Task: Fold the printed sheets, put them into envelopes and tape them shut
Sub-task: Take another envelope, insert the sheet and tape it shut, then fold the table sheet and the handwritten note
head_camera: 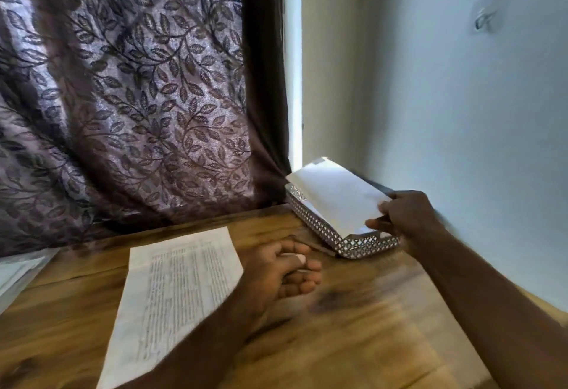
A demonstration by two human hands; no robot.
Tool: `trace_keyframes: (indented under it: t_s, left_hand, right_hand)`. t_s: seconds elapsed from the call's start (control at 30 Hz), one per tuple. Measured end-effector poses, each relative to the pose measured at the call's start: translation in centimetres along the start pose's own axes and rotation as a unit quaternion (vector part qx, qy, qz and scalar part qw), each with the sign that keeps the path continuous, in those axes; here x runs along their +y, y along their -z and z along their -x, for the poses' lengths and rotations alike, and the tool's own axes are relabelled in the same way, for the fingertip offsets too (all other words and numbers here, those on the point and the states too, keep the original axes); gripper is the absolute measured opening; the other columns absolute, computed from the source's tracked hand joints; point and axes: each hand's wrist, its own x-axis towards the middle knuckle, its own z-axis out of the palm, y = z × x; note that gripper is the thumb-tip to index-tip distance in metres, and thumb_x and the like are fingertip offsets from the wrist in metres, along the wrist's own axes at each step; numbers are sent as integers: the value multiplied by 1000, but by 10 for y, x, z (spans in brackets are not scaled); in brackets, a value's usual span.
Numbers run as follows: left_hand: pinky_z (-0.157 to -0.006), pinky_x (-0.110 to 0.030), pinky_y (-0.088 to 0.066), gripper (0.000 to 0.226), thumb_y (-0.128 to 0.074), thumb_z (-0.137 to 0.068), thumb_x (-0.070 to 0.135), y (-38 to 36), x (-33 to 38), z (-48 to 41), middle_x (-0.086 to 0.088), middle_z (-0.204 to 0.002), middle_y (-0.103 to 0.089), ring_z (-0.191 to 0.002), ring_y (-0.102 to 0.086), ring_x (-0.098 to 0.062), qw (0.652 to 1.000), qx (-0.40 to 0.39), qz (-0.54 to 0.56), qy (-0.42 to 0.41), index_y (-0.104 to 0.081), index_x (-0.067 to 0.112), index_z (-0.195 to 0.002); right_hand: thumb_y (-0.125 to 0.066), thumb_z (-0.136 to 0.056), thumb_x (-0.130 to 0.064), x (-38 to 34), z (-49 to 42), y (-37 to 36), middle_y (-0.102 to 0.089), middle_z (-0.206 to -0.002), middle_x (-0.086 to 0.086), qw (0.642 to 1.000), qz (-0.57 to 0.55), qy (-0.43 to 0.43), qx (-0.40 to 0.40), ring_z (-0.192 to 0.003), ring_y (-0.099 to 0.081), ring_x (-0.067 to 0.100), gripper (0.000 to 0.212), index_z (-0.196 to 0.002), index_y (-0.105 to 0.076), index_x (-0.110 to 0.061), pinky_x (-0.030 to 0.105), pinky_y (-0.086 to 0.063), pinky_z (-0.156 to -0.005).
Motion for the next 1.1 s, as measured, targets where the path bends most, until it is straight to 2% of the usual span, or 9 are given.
trace_keyframes:
  t_s: [0.07, 0.13, 0.3, 0.47, 0.53, 0.63, 0.73, 0.83, 1.1]
  left_hand:
    - [-62, -31, -61, 15, -55, -97, -1, -29, -9, -6, -23, -94, -75, -73, -73, -28, 999, -32, 6, 8, -59, -3, -112]
    - [-65, -33, -61, 17, -56, -96, -3, -48, -16, -9, -24, -97, -75, -77, -73, -29, 999, -47, 22, 13, -58, -4, -113]
    - [-76, -37, -62, 24, -59, -93, -4, -65, -29, -13, -26, -103, -73, -85, -73, -31, 994, -86, 68, 23, -58, -4, -117]
    - [-75, -34, -62, 27, -62, -92, -1, -63, -38, -13, -26, -102, -73, -85, -72, -31, 989, -126, 77, 29, -59, -4, -118]
    - [-74, -34, -62, 27, -62, -91, -1, -63, -38, -15, -27, -101, -73, -85, -71, -32, 987, -130, 87, 28, -59, -5, -118]
    - [-77, -37, -62, 29, -63, -92, 4, -63, -40, -17, -28, -103, -71, -84, -71, -32, 985, -122, 119, 30, -59, -5, -119]
    - [-80, -39, -60, 29, -63, -93, 8, -63, -42, -19, -29, -105, -71, -86, -71, -31, 986, -116, 116, 33, -59, -4, -119]
    - [-82, -40, -59, 28, -63, -93, 6, -62, -42, -20, -27, -104, -72, -87, -71, -30, 986, -122, 111, 32, -60, -3, -119]
    - [-82, -38, -59, 28, -62, -93, 1, -62, -41, -18, -24, -99, -73, -89, -68, -31, 985, -134, 104, 34, -59, -7, -119]
  right_hand:
    - [-56, -82, 8, 1, -21, 8, -69, -75, 18, 997, 58, 14, 39, -54, -71, 32, 13, -84, -68, 3, 54, -62, -66]
    - [-57, -79, -2, 2, -38, 11, -72, -79, 15, 992, 110, 17, 59, -60, -73, 33, 12, -81, -69, -1, 50, -63, -67]
    - [-53, -92, 4, 3, -58, -3, -61, -105, 20, 993, 115, -19, 9, -89, -72, 28, 26, -117, -57, 7, 25, -59, -52]
    - [-51, -94, 7, 6, -65, -23, -60, -113, 21, 980, 195, -20, -35, -88, -73, 38, 27, -120, -58, 8, 38, -64, -66]
    - [-54, -93, 8, 6, -66, -29, -60, -111, 17, 967, 249, -10, -45, -77, -74, 37, 23, -115, -61, 8, 30, -62, -56]
    - [-60, -90, 4, 2, -63, -32, -61, -105, 16, 932, 354, -3, -85, -98, -70, 33, 8, -97, -61, 1, 15, -44, -32]
    - [-59, -88, 4, 6, -64, -38, -70, -100, 17, 878, 473, 19, -75, -86, -73, 32, 9, -80, -59, -1, 27, -58, -52]
    - [-54, -91, -1, 18, -65, -46, -68, -115, 22, 808, 582, 77, -49, -103, -68, 35, 20, -107, -65, 3, 34, -51, -72]
    - [-85, -73, -28, 29, -77, -57, -67, -115, 14, 763, 635, 52, -109, -106, -64, 31, 46, -110, -68, -7, 43, -56, -92]
